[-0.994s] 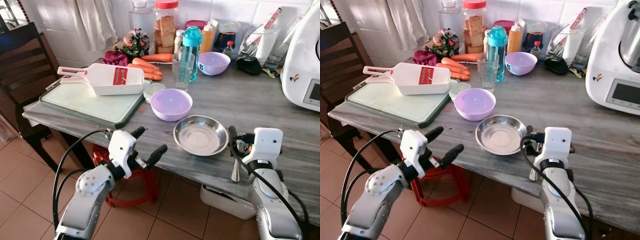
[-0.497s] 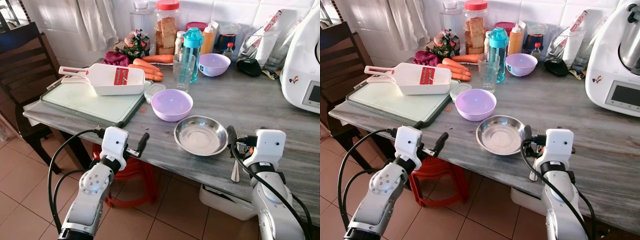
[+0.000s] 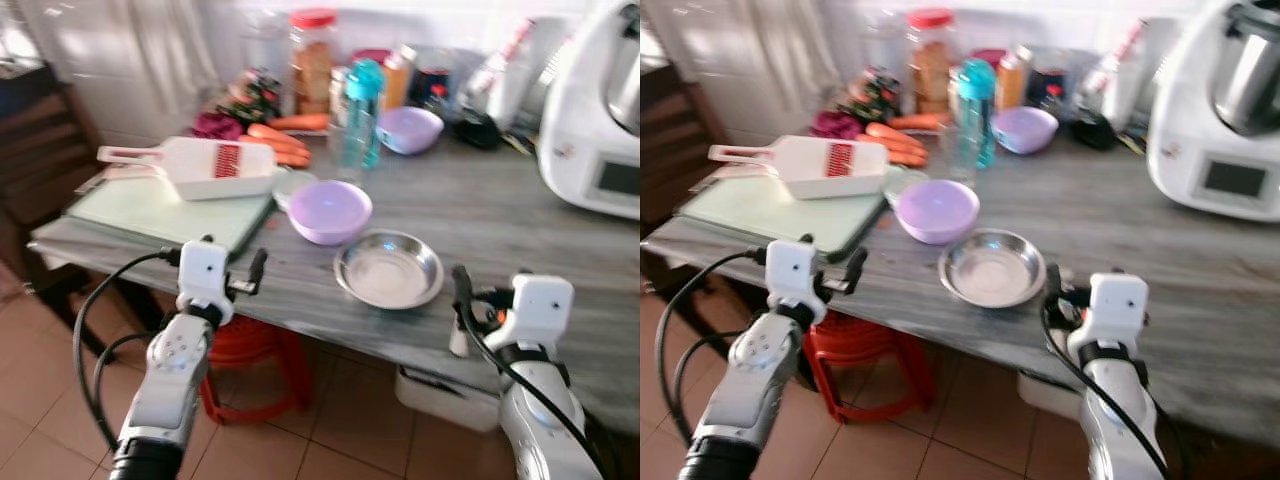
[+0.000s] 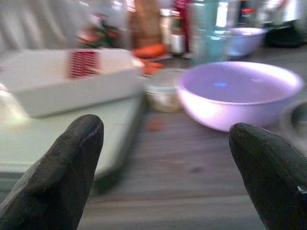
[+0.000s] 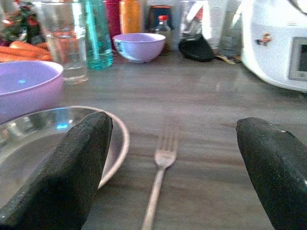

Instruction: Setting the table

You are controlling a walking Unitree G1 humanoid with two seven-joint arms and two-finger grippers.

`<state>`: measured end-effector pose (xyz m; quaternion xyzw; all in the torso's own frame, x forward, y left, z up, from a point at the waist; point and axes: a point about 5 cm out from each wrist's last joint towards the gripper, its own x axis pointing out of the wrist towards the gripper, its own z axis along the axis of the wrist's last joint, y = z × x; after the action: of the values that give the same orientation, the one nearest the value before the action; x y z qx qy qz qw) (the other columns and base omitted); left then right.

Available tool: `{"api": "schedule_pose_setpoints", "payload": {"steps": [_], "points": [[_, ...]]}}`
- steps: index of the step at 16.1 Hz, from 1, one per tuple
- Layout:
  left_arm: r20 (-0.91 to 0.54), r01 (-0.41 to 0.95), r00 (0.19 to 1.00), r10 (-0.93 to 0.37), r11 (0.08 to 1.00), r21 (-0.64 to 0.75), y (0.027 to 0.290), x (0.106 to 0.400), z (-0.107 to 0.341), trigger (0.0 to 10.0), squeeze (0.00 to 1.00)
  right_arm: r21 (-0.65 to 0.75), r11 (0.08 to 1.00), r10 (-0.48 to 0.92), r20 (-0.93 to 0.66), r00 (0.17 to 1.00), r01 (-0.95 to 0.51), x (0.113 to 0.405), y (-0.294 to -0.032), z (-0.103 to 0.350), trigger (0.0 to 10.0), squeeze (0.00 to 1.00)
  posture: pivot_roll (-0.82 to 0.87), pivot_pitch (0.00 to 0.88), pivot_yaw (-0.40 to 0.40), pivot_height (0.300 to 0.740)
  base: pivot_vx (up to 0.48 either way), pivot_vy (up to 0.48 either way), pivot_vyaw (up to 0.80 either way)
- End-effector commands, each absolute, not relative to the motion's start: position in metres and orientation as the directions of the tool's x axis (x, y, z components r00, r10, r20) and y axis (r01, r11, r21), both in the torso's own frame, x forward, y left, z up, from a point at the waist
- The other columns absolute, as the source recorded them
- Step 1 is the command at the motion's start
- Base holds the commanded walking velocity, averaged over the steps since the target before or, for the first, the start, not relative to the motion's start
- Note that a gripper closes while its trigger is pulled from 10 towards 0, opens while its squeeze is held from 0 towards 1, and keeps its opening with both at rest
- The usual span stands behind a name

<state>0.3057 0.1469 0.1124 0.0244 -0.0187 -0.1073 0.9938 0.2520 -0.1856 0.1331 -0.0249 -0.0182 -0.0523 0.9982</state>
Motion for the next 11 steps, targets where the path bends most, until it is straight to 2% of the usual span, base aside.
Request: {"api": "schedule_pose_setpoints", "payload": {"steps": [1,3,6,9,11], "points": [[0.001,0.232,0.973,-0.232,0.973,0.012,0.144,0.308,0.11,10.0,0.0,-0.049,0.993,-0.109,0.059,0.992,0.112,0.254,-0.185,0.141,10.0,0.0,-0.11,0.0,0.06,0.74,0.0,0.0,-0.76],[-0.03,0.27,0.962,-0.272,0.961,-0.054,0.137,0.308,0.105,10.0,0.0,-0.049,0.992,-0.115,0.071,0.991,0.118,0.252,-0.187,0.143,10.0,0.0,-0.13,0.0,0.059,0.74,0.0,0.0,-0.76],[0.012,0.265,0.964,-0.265,0.964,0.015,0.131,0.311,0.108,10.0,0.0,-0.044,0.993,-0.109,0.059,0.992,0.111,0.244,-0.188,0.144,10.0,0.0,-0.14,0.0,0.053,0.74,0.0,0.0,-0.77],[-0.017,0.272,0.962,-0.272,0.962,-0.007,0.132,0.309,0.107,10.0,0.0,-0.036,0.991,-0.123,0.066,0.99,0.125,0.246,-0.189,0.147,10.0,0.0,-0.14,0.0,0.054,0.74,0.0,0.0,-0.78],[-0.015,0.27,0.963,-0.27,0.963,0.003,0.134,0.308,0.109,10.0,0.0,-0.027,0.991,-0.129,0.072,0.989,0.131,0.247,-0.189,0.15,10.0,0.0,-0.11,0.0,0.041,0.74,0.0,0.0,0.0]]}}
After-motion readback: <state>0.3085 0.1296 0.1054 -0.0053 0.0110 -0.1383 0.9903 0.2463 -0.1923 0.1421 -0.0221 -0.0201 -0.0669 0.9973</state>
